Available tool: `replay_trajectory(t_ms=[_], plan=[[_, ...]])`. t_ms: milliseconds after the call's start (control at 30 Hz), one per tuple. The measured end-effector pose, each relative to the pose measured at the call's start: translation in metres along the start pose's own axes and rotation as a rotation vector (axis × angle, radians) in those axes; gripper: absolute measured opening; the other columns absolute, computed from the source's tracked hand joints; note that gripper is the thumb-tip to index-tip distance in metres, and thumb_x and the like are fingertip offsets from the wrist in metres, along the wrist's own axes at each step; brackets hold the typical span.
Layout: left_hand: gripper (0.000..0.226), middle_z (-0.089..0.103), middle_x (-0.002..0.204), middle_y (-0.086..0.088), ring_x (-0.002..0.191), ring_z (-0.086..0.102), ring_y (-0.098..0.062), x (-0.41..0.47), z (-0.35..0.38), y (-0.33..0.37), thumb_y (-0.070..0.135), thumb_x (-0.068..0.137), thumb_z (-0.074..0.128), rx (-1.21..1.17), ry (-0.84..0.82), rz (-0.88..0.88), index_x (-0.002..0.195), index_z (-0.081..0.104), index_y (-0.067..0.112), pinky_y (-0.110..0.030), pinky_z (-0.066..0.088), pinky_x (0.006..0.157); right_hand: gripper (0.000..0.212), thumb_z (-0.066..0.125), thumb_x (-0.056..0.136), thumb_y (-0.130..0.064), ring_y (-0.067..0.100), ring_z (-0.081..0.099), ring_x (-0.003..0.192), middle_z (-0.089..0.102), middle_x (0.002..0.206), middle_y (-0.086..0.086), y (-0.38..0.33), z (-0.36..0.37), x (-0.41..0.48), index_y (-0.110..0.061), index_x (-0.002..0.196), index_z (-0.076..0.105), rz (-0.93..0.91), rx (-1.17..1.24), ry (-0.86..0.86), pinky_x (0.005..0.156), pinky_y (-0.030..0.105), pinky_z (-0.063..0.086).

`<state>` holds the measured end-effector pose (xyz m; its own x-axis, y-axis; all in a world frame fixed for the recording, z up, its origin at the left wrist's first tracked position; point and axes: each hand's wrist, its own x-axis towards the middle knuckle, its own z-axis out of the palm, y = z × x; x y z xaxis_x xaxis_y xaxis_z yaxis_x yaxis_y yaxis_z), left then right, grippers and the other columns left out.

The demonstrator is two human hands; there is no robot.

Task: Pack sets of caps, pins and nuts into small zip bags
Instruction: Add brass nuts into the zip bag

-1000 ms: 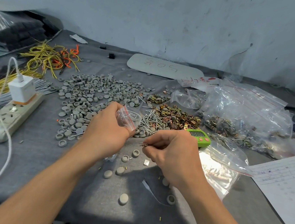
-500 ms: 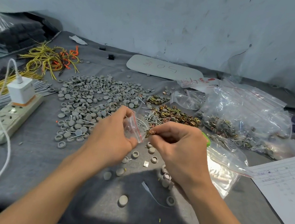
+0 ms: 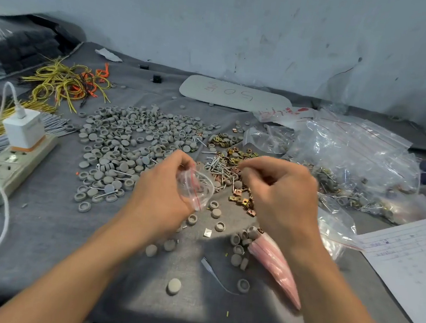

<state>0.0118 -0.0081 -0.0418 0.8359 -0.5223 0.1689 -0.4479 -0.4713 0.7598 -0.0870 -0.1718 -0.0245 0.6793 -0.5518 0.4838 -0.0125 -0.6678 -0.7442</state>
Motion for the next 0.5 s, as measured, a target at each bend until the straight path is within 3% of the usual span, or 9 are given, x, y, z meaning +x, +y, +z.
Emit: replay_trajectory(t_ms=[67, 133, 233, 333, 433, 500], plan=[[0.047, 0.073, 0.092, 0.009, 0.067, 0.069, 0.002, 0.003, -0.005, -0.002, 0.006, 0.075, 0.087, -0.134, 0.031, -0.065, 0.096, 0.056, 0.035, -0.014, 0.049, 0.046, 0.019, 0.075, 0.091, -0.015, -0.01, 0.066, 0.068, 0.075, 0.079, -0.026, 0.016, -0.015, 0.012, -0.031, 0.091, 0.084, 0.1, -0.155, -0.005, 0.056, 0.002, 0.044], [0.046, 0.075, 0.094, 0.007, 0.073, 0.072, -0.003, 0.006, -0.01, -0.005, 0.002, 0.076, 0.085, -0.292, 0.055, -0.131, 0.1, 0.06, 0.032, -0.017, 0.054, 0.054, 0.021, 0.072, 0.093, -0.014, -0.009, 0.063, 0.065, 0.075, 0.085, -0.02, 0.03, -0.025, 0.019, -0.032, 0.092, 0.083, 0.214, -0.325, -0.126, 0.051, 0.001, 0.04], [0.051, 0.075, 0.097, 0.006, 0.087, 0.073, -0.008, 0.013, -0.019, -0.008, -0.005, 0.074, 0.083, -0.414, 0.095, -0.178, 0.102, 0.06, 0.031, -0.027, 0.055, 0.074, 0.025, 0.072, 0.093, -0.011, -0.002, 0.063, 0.066, 0.069, 0.076, -0.022, 0.038, -0.026, 0.021, -0.033, 0.083, 0.082, 0.265, -0.479, -0.28, 0.053, 0.011, 0.044], [0.052, 0.073, 0.101, 0.004, 0.087, 0.07, -0.005, 0.019, -0.025, -0.011, -0.003, 0.074, 0.084, -0.368, 0.185, -0.18, 0.101, 0.057, 0.033, -0.024, 0.052, 0.072, 0.02, 0.073, 0.091, -0.013, 0.005, 0.066, 0.068, 0.071, 0.075, -0.016, 0.038, -0.015, 0.021, -0.03, 0.084, 0.082, 0.249, -0.533, -0.348, 0.064, 0.026, 0.058], [0.057, 0.071, 0.086, 0.014, 0.07, 0.067, 0.003, 0.019, -0.028, -0.015, 0.006, 0.074, 0.089, -0.14, 0.381, -0.093, 0.101, 0.051, 0.039, -0.023, 0.051, 0.059, 0.01, 0.077, 0.09, -0.024, 0.005, 0.062, 0.066, 0.071, 0.078, -0.011, 0.036, -0.003, 0.019, -0.029, 0.095, 0.083, 0.218, -0.599, -0.415, 0.068, 0.029, 0.054], [0.064, 0.066, 0.08, 0.015, 0.065, 0.064, 0.001, 0.017, -0.026, -0.017, 0.005, 0.073, 0.088, 0.056, 0.396, -0.009, 0.105, 0.044, 0.04, -0.022, 0.046, 0.052, 0.013, 0.077, 0.088, -0.028, 0.012, 0.063, 0.067, 0.074, 0.084, -0.008, 0.036, 0.005, 0.019, -0.03, 0.101, 0.082, 0.188, -0.636, -0.447, 0.072, 0.031, 0.055]])
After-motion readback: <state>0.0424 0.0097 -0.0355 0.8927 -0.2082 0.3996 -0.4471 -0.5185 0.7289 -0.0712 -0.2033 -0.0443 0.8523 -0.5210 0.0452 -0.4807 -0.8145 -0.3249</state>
